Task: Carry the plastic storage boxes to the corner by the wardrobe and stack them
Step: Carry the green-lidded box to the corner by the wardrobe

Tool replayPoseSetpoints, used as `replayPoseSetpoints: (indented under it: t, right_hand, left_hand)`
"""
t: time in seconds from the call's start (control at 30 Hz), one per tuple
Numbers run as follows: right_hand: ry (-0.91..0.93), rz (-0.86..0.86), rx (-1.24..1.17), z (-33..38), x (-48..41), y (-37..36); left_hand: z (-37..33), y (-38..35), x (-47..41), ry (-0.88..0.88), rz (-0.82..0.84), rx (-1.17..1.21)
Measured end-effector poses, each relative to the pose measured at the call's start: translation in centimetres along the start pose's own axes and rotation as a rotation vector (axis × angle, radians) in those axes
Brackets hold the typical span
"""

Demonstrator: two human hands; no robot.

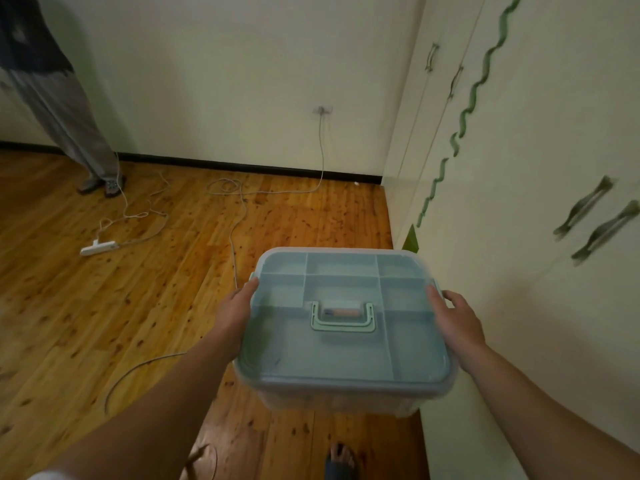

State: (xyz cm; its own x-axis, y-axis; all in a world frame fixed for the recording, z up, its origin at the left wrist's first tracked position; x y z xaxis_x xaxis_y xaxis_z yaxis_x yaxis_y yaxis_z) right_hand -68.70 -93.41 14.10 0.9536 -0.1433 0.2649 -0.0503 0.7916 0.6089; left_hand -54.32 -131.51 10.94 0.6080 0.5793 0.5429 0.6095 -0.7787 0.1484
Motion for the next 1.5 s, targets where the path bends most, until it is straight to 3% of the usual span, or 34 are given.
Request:
replayPoseSetpoints:
  t: [0.93, 1.5]
  right_hand:
    - [-0.019, 0.031, -0.031, 16.6, -33.5, -9.5]
    - [-0.12, -0.072, -0.1, 27.6, -49.9, -15.1]
  left_hand:
    - [-18.8, -12.2, -30.3, -0.013, -0.065, 0.031]
    - [-33.9, -18.0, -49.5, -0.087, 0.04, 0.002]
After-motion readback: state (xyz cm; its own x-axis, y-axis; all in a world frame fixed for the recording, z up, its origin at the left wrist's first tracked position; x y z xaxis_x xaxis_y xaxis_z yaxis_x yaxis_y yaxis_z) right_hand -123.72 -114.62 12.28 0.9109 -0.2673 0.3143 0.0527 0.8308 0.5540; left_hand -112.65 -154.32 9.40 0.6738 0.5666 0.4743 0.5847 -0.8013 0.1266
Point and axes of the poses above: each hand's wrist, its own x-axis away from the middle knuckle, its own y-axis out of the back of the hand, z = x × y, the point moved 8 cm from there along -x, towards the middle knuckle, and after that the axes turned 2 degrees about -y, right-handed, at the moved point
